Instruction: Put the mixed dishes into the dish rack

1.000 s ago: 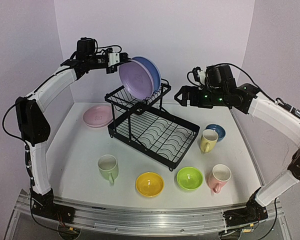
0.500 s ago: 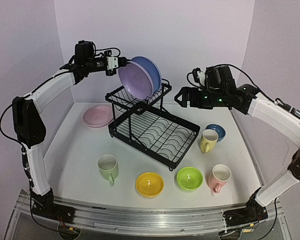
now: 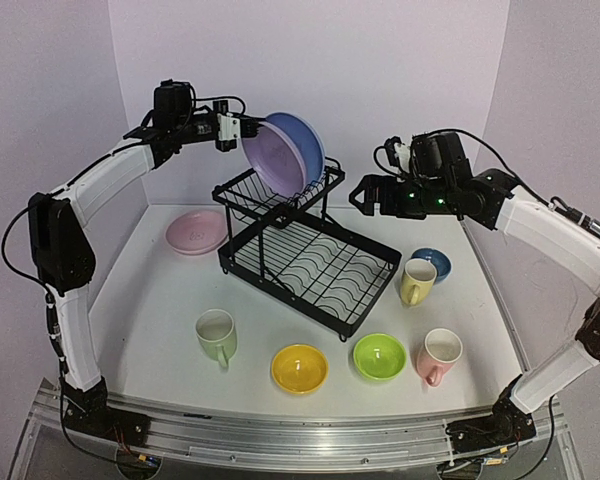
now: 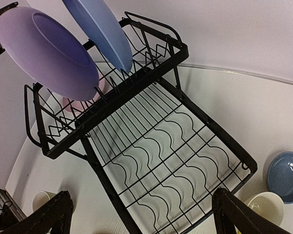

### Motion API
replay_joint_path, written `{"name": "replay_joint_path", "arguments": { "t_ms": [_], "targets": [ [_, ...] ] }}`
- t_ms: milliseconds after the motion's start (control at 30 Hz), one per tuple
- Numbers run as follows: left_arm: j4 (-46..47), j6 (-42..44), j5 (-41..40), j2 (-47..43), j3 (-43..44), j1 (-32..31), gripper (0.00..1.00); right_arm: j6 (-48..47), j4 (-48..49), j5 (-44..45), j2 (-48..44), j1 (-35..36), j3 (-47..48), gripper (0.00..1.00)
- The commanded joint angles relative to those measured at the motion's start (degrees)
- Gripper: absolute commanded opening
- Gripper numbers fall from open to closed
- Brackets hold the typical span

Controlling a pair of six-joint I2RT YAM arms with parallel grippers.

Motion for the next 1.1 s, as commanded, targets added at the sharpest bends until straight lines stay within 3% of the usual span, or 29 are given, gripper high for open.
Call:
{"name": "replay_joint_path", "arguments": {
  "t_ms": [0, 233, 533, 733, 900, 1067],
  "targets": [
    [-0.42, 2.14, -0.63, 2.14, 2.66, -1.33, 0.00, -0.55, 1.61, 0.21, -1.67, -0.26, 0.06, 0.97],
    [-0.21, 2.40, 0.25, 3.35, 3.54, -1.45, 0.00, -0.69, 1.69, 0.25, -2.07, -0.24, -0.20, 0.97],
    [-15.12, 3.99, -0.25, 3.89, 4.99, -2.04, 0.00, -0.66, 1.78, 0.04, -1.28, -0.26, 0.11, 0.97],
    [-14.67, 2.26, -3.38, 4.41, 3.76, -3.12, 0.01, -0.34, 1.87, -0.62, -0.56, -0.27, 0.62, 0.97],
    [-9.04, -3.06, -5.65, 4.45, 4.24, -3.16, 0.28, 0.21, 1.88, -0.81, -0.76, -0.23, 0.20, 0.97],
    [-5.20, -6.54, -6.79, 4.26, 4.98, -3.16, 0.41, 0.30, 1.93, -0.99, -0.59, -0.24, 0.18, 0.97]
  ]
}}
